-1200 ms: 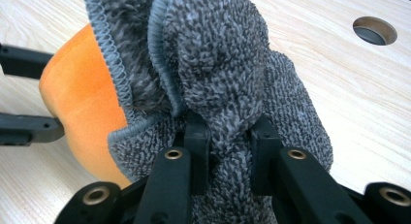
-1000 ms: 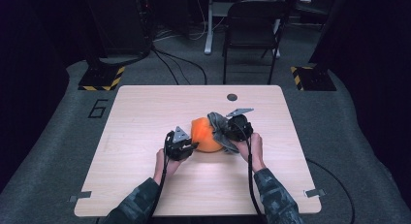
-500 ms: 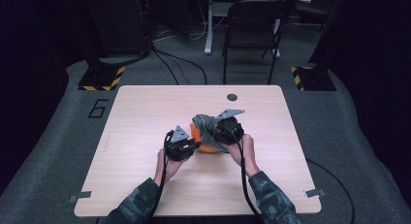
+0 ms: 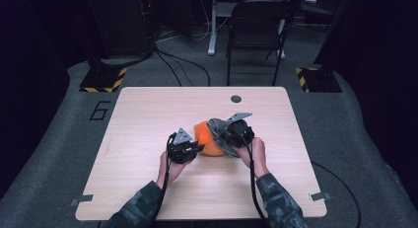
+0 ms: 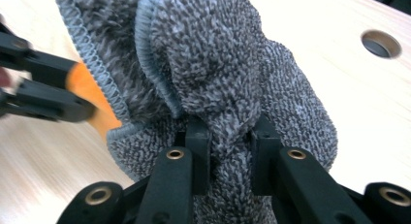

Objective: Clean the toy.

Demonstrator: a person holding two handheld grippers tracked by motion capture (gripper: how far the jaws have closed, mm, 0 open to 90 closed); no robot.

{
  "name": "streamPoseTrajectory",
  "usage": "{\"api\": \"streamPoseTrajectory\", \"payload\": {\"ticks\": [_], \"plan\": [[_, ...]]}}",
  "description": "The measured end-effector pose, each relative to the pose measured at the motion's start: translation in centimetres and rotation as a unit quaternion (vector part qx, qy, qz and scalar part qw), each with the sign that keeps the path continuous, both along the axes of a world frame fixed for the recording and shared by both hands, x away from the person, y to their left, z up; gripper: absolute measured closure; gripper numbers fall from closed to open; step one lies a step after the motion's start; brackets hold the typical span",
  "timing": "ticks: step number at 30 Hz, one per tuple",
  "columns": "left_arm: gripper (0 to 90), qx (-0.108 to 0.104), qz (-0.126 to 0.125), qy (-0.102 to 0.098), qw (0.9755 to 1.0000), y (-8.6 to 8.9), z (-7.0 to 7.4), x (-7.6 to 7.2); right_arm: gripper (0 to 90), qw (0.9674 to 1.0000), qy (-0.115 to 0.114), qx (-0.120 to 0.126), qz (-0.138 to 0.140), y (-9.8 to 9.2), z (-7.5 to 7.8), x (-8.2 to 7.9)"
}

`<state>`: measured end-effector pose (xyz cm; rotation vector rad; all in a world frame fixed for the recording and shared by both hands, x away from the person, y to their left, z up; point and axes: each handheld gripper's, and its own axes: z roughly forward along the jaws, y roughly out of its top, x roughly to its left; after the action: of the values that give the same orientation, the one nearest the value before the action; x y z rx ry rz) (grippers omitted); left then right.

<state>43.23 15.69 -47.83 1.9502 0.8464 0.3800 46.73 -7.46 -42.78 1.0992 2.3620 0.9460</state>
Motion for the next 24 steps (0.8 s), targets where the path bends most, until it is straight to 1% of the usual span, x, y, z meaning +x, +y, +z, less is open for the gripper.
{"api": "streamPoseTrajectory", "payload": {"ticks": [1, 6, 7, 8, 11, 12, 14, 15, 16, 17, 19, 21, 22, 23, 24], "plan": [[76.1, -0.001, 0.000, 0.000, 1.0000, 0.0, 0.0, 0.0, 75.3, 1.0000, 0.002, -0.004, -0.004, -0.2, -0.1, 0.1], [75.8, -0.003, -0.001, 0.000, 1.0000, 0.0, 0.0, 0.0, 75.2, 0.9995, 0.024, -0.001, -0.019, -1.3, -1.0, 0.8], [75.8, -0.002, -0.002, 0.000, 1.0000, 0.0, 0.0, 0.0, 75.2, 0.9994, 0.025, -0.006, -0.021, -1.5, -1.1, 0.9], [75.8, -0.002, -0.002, 0.000, 1.0000, 0.0, 0.0, 0.0, 75.2, 0.9994, 0.028, -0.003, -0.022, -1.6, -1.3, 1.0], [75.8, -0.009, 0.001, 0.003, 1.0000, 0.0, -0.1, 0.0, 75.2, 0.9988, 0.035, -0.016, -0.031, -2.0, -1.8, 1.4], [75.8, -0.008, -0.002, 0.005, 1.0000, 0.1, 0.0, 0.1, 75.2, 0.9986, 0.038, -0.016, -0.034, -2.1, -2.1, 1.5], [75.8, -0.008, 0.000, 0.002, 1.0000, 0.0, -0.1, 0.1, 75.2, 0.9981, 0.046, -0.016, -0.039, -2.4, -2.5, 1.8], [75.8, -0.005, -0.004, 0.004, 1.0000, 0.1, 0.0, 0.1, 75.2, 0.9978, 0.049, -0.018, -0.042, -2.5, -2.7, 1.9], [75.8, -0.008, -0.002, 0.005, 1.0000, 0.1, 0.0, 0.1, 75.2, 0.9974, 0.053, -0.021, -0.045, -2.6, -2.9, 2.0], [75.8, -0.007, -0.002, 0.005, 1.0000, 0.1, 0.0, 0.1, 75.2, 0.9972, 0.055, -0.024, -0.044, -2.7, -3.2, 2.2], [75.8, -0.007, -0.002, 0.005, 1.0000, 0.1, 0.0, 0.1, 75.1, 0.9964, 0.062, -0.026, -0.051, -2.8, -3.9, 2.4], [75.8, -0.009, 0.001, 0.002, 1.0000, 0.1, -0.1, 0.1, 75.1, 0.9950, 0.075, -0.035, -0.056, -2.9, -4.7, 2.7], [75.7, -0.008, 0.000, 0.003, 1.0000, 0.1, -0.1, 0.1, 75.0, 0.9942, 0.083, -0.035, -0.059, -2.9, -5.2, 2.9], [75.7, -0.008, 0.000, 0.003, 1.0000, 0.1, -0.1, 0.1, 75.0, 0.9937, 0.088, -0.031, -0.062, -3.0, -5.7, 3.0], [75.7, -0.008, 0.000, 0.003, 1.0000, 0.1, -0.1, 0.1, 74.9, 0.9935, 0.094, -0.024, -0.060, -3.2, -6.0, 3.2]]}}
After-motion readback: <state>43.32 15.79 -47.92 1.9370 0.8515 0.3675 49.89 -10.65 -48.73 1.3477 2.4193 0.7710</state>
